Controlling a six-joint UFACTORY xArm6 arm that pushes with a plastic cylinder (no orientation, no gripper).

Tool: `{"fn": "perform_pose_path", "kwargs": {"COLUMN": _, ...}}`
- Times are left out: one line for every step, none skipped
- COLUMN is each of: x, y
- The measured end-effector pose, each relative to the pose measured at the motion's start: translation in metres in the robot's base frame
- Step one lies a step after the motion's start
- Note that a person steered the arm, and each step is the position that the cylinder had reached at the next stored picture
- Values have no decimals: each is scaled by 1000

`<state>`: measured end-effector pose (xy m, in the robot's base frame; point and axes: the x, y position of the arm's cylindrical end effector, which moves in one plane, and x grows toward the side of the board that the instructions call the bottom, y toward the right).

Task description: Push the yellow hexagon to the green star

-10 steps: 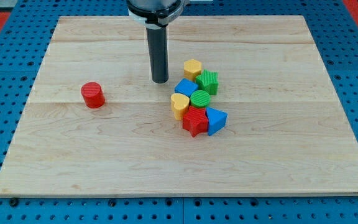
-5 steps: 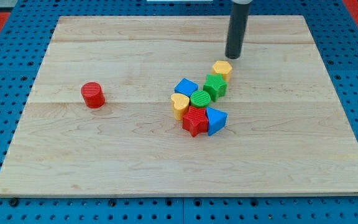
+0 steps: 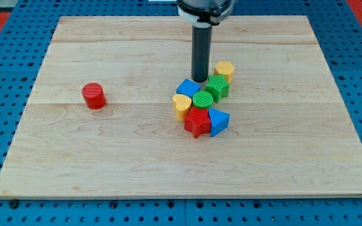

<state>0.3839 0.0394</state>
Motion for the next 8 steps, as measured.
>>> {"fn": "perform_pose_path", "kwargs": {"x": -3, "y": 19}}
{"fn": "perform_pose_path", "kwargs": {"x": -24, "y": 12}}
{"fn": "perform_pose_path", "kwargs": {"x": -41, "y": 0}}
{"fn": "perform_pose_path", "kwargs": {"x": -44, "y": 38}}
{"fn": "perform_pose_path", "kwargs": {"x": -27, "y": 80}}
{"fn": "perform_pose_path", "kwargs": {"x": 9, "y": 88}}
{"fn": "perform_pose_path", "kwargs": {"x": 22, "y": 88}}
{"fn": "perform_pose_path", "kwargs": {"x": 19, "y": 97}}
